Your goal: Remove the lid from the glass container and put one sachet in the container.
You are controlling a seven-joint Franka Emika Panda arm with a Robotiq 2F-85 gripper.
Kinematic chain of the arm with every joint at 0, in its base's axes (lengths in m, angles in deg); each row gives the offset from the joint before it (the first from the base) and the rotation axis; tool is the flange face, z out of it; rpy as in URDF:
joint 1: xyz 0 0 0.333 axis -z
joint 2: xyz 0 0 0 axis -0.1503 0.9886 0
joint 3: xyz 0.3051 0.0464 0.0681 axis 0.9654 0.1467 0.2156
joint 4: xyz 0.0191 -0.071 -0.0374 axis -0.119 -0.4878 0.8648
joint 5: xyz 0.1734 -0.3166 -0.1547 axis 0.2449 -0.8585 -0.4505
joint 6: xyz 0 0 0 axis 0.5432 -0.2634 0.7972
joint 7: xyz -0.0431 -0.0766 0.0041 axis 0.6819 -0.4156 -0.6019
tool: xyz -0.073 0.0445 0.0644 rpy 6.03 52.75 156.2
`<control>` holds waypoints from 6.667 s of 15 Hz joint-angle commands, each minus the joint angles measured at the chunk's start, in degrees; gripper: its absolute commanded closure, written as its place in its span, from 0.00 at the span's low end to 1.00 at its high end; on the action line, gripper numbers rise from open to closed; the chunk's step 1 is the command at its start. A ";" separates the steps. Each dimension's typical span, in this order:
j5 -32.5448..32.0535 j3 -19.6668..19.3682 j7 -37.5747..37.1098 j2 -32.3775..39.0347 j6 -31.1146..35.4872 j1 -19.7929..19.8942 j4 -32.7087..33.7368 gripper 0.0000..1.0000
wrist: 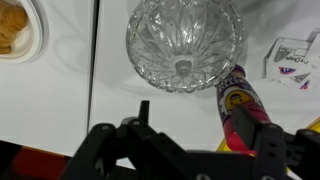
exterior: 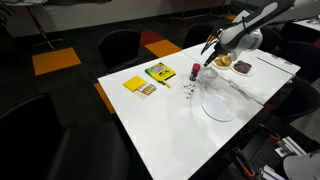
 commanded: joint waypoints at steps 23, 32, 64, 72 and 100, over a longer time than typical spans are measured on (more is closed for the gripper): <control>1.15 -2.09 -4.95 -1.08 -4.56 0.78 -2.49 0.91; 0.80 -2.56 -5.76 -1.69 -5.97 0.32 -2.29 0.60; 0.63 -0.96 -3.88 4.30 -2.88 2.53 3.70 0.57; 0.23 -1.28 -4.52 3.66 -2.97 1.97 3.83 0.99; 1.79 1.24 -4.62 10.73 -7.15 1.81 21.28 0.96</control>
